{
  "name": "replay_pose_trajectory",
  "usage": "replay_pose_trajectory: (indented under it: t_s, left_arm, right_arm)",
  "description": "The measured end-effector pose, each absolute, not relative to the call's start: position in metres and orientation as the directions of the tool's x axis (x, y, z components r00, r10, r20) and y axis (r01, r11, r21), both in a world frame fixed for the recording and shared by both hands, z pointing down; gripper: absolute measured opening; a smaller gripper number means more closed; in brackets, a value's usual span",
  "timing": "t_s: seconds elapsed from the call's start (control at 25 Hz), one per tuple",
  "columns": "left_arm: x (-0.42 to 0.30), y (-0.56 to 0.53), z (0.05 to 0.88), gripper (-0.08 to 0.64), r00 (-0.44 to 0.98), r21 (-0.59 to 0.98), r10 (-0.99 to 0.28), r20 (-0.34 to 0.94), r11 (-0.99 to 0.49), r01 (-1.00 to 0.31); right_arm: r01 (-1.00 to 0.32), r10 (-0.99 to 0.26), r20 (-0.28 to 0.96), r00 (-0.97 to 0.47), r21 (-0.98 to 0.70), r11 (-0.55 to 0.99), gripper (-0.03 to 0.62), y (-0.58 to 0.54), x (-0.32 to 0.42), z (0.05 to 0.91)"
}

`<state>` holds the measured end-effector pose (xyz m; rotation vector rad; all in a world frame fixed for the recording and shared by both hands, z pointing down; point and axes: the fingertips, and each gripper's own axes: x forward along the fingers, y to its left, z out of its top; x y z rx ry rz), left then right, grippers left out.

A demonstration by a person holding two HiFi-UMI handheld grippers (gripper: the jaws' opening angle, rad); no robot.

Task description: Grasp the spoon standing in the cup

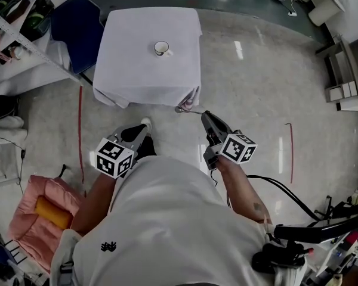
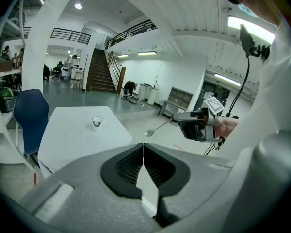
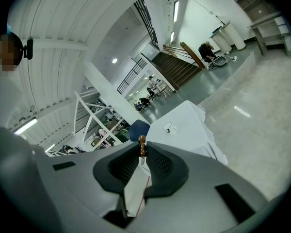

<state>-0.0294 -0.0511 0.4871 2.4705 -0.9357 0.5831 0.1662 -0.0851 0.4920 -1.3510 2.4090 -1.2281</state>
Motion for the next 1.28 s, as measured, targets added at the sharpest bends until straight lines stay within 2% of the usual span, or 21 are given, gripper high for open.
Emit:
replay_pose_trajectory:
  t_s: [0.28, 0.52, 1.28]
  left_arm:
    - [-0.057, -0.062, 0.49, 0.012, 0.681, 0.252, -0.518, 0.518, -0.669, -0.7]
    - [-0.036, -0.063, 0.494, 0.012, 0.689, 0.262, -0.507, 0.518, -0.673, -0.692]
    - [-0.04, -0.106, 0.502, 0.012, 0.702, 0.31, -0.479, 0.527, -0.66, -0.684]
  right_arm:
    - [-0.662, -0.738, 0.276, -0.616, -0.689, 0.295, 0.052, -0.1, 0.135, 0.495]
    - [-0.668, -0.728, 0.286, -0.623, -0.679, 0.305, 0.052, -0.1, 0.151, 0.494]
    - [-0.675, -0.683, 0.341, -0.645, -0.674, 0.301, 0.051, -0.142, 0.132, 0.505]
